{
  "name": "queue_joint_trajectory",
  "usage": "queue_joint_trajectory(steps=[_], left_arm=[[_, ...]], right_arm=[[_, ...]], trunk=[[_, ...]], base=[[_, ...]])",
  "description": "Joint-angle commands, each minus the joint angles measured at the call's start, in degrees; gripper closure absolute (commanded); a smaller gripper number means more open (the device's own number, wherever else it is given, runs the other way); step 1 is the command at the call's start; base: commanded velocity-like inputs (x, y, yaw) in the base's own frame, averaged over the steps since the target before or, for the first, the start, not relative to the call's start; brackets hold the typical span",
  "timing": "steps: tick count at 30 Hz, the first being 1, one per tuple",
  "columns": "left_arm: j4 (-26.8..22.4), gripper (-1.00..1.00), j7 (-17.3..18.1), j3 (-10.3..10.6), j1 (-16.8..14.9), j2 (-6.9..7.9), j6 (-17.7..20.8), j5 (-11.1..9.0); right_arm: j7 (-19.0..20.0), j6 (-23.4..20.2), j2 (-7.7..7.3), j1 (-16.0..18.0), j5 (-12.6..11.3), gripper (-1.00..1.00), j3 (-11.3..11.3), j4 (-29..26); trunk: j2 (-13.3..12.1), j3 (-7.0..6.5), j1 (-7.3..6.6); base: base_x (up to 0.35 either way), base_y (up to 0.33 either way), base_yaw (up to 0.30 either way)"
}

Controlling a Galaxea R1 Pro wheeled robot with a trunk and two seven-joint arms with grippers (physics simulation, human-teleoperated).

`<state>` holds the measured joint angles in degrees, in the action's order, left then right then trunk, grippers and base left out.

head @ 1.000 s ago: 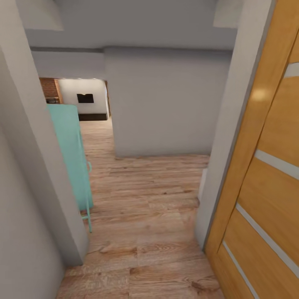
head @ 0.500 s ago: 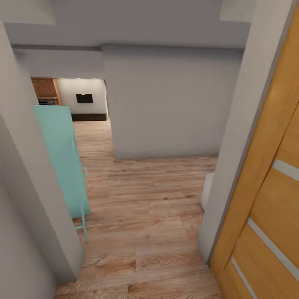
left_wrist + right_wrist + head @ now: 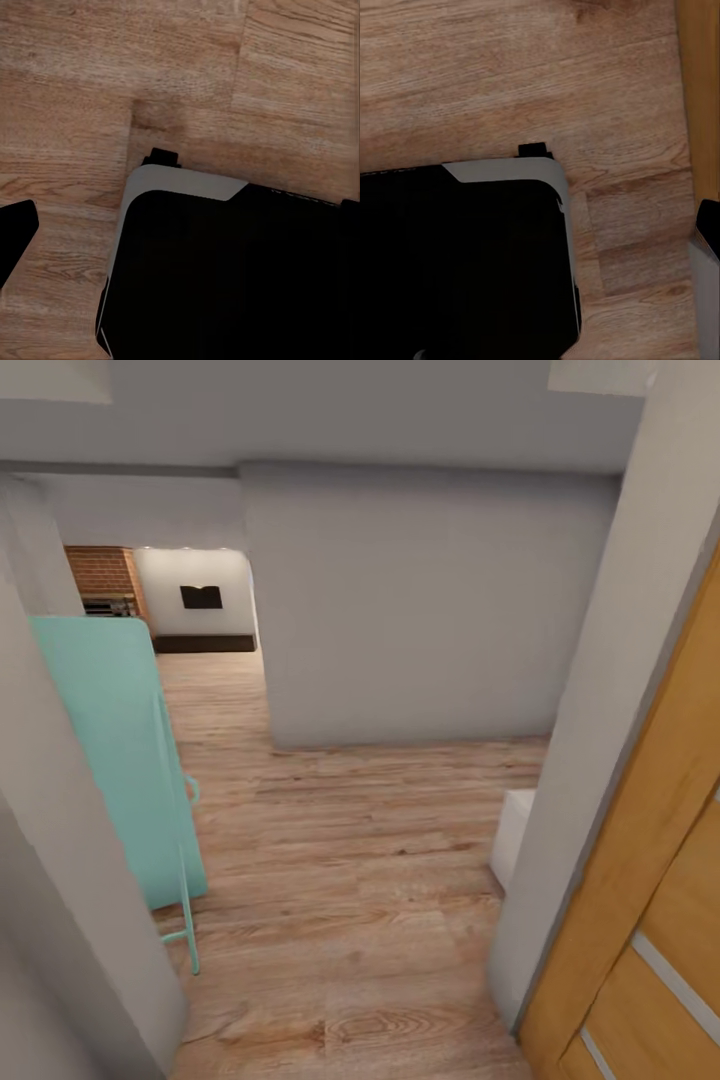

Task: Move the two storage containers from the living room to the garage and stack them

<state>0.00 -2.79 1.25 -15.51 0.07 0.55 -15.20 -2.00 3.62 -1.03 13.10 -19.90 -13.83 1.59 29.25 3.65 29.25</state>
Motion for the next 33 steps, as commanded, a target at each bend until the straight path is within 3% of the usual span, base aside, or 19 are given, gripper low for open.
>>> queue_joint_trajectory(steps=[1, 26, 33], left_arm=[[0.00, -1.00, -0.11, 0.15, -0.05, 0.00, 0.06, -0.36], [0.07, -1.00, -0.02, 0.15, -0.05, -0.24, 1.68, -0.44], [0.09, -1.00, -0.02, 0.15, -0.05, -0.25, 1.66, -0.44]], right_arm=[[-0.03, 0.32, -0.09, 0.09, -0.47, -1.00, -0.51, 0.17], [-0.03, 0.60, -0.47, 0.09, 0.40, -1.00, -1.37, 0.08], [-0.03, 0.81, -0.39, 0.09, 3.12, -1.00, -1.24, 0.08]], trunk=[[0.09, 0.11, 0.05], [0.09, 0.11, 0.05], [0.09, 0.11, 0.05]], base=[[0.323, 0.000, 0.000], [0.323, 0.000, 0.000], [0.324, 0.000, 0.000]])
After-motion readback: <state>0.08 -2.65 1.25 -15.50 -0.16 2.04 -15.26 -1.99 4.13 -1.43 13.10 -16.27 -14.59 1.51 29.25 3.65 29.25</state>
